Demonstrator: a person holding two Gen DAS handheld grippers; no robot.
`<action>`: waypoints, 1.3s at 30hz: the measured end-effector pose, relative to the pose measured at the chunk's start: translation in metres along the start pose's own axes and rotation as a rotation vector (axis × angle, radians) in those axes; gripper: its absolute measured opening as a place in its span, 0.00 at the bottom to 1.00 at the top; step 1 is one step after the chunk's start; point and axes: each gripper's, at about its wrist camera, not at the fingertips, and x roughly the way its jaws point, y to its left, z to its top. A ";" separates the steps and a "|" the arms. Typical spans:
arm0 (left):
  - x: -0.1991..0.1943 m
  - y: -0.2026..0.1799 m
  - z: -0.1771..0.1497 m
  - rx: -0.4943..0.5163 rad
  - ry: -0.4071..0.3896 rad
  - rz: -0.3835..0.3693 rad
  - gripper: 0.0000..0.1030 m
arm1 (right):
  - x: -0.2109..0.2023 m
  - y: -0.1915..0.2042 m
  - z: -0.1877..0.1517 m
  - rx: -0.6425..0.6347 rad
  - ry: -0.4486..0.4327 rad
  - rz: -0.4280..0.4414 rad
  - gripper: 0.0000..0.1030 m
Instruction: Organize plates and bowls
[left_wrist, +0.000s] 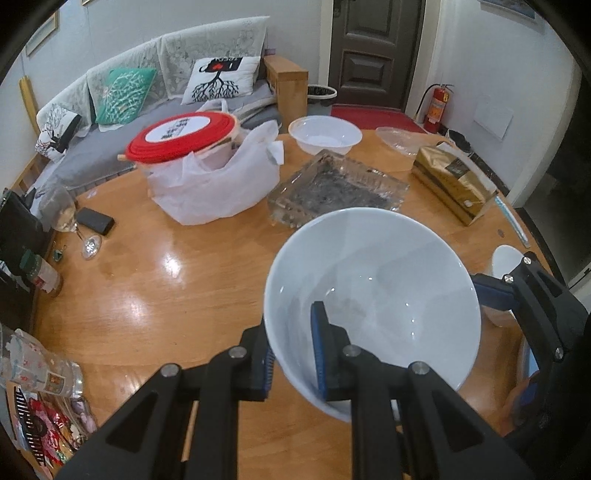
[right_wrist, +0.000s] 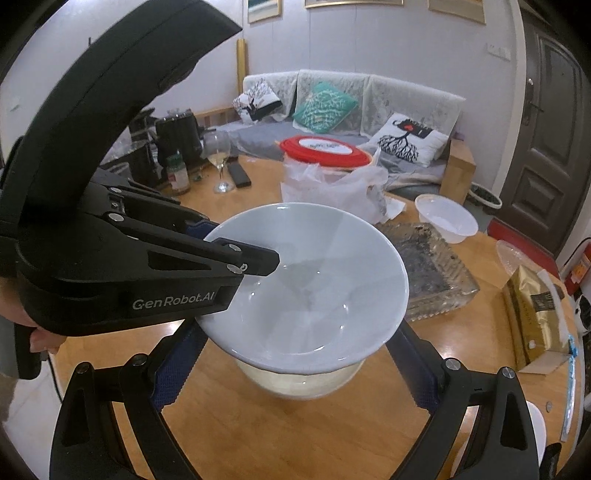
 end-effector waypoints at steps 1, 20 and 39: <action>0.003 0.001 0.000 -0.001 0.007 0.001 0.14 | 0.003 -0.001 -0.001 0.000 0.009 -0.001 0.91; 0.042 0.005 -0.005 0.012 0.096 0.007 0.14 | 0.033 -0.006 -0.005 0.015 0.125 0.016 0.91; 0.039 -0.005 -0.028 0.052 0.149 -0.016 0.14 | 0.022 0.003 -0.026 -0.019 0.178 0.027 0.91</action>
